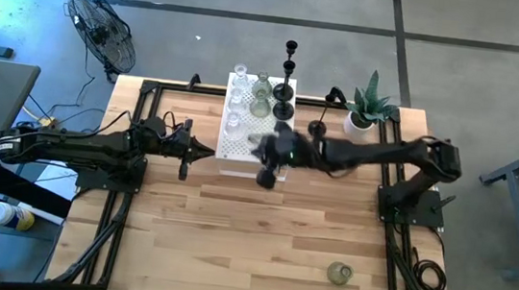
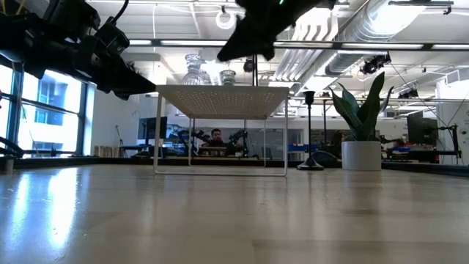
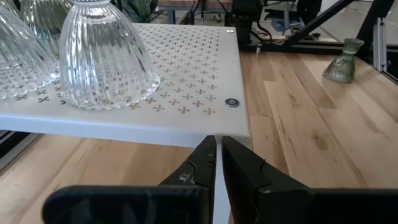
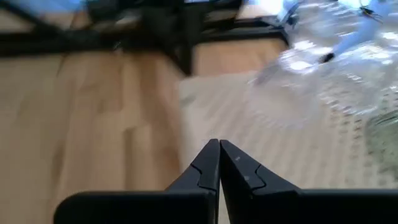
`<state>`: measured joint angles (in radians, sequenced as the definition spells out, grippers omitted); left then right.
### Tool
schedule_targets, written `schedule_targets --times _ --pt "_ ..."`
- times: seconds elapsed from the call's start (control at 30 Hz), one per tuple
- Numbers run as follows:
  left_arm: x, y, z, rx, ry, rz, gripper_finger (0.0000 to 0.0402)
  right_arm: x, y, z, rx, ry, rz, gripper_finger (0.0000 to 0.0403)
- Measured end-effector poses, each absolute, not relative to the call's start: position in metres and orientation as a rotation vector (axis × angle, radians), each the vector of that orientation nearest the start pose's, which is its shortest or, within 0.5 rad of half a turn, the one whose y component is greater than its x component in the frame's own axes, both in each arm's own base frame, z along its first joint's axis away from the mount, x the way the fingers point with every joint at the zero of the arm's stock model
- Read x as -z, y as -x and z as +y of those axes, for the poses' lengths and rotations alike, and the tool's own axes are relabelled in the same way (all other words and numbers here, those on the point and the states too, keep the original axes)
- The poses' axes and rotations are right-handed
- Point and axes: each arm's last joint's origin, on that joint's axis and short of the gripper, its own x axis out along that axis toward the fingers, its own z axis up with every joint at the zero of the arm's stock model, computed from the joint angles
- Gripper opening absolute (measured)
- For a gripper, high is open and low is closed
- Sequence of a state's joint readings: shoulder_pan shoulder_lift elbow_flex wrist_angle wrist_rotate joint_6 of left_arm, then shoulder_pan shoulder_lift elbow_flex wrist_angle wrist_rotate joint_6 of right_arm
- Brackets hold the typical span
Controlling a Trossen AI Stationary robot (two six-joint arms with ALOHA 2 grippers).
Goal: Pick & Place candle stick holders
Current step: Put the green glass candle holder on the shelf aligned with the other green glass candle holders
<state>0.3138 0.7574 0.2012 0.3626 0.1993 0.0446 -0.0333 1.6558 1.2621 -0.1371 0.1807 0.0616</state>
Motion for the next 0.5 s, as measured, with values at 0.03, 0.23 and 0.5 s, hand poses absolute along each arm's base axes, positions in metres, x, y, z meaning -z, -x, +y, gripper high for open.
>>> schedule_targets --times 0.03,0.23,0.5 --pt "-0.188 -0.156 0.045 -0.11 0.005 0.19 0.0023 -0.281 -0.371 -0.005 0.216 -0.002 0.544 0.0" --pt "-0.188 -0.156 0.045 -0.112 0.024 0.188 0.0023 -0.275 -0.349 0.085 0.157 0.087 0.641 0.0" --pt "-0.188 -0.156 0.045 -0.113 0.027 0.187 0.0023 -0.251 -0.297 0.18 0.106 0.154 0.54 0.0"
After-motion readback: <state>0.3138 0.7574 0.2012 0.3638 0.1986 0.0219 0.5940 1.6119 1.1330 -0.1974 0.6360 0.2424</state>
